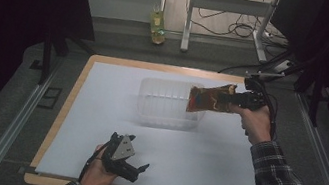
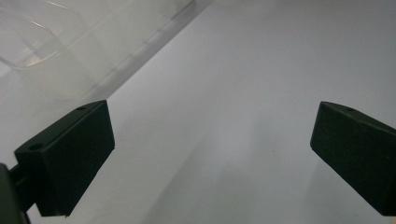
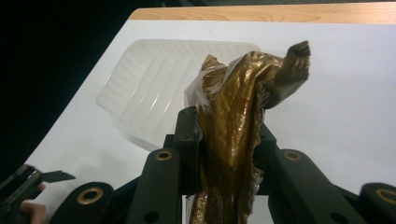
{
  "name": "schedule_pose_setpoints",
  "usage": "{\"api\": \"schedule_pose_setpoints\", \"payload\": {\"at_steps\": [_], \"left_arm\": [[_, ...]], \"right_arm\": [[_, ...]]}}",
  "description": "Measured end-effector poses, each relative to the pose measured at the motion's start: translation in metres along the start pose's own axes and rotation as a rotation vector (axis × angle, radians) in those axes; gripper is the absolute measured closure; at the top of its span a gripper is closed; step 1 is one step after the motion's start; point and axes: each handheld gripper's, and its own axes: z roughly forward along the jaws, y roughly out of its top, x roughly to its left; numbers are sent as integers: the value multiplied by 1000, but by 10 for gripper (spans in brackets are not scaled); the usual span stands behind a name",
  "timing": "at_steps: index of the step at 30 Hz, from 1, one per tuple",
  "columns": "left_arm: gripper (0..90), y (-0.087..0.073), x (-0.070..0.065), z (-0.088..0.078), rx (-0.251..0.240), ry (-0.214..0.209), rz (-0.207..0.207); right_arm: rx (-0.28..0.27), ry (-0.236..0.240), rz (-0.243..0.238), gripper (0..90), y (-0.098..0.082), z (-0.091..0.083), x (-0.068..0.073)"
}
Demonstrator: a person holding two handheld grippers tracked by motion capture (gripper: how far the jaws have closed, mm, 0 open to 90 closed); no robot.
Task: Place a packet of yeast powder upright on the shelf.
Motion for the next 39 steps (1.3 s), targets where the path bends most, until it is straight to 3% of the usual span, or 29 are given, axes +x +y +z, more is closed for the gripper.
{"api": "schedule_pose_setpoints", "payload": {"at_steps": [9, 20, 39], "left_arm": [[0, 0, -1, 1, 0, -5, 4], [0, 0, -1, 1, 6, -9, 14], [0, 0, -4, 4, 13, -23, 23]], "right_arm": [[36, -54, -16, 714, 7, 19, 1], [88, -57, -39, 710, 13, 41, 8], [1, -21, 5, 702, 24, 64, 4]]}}
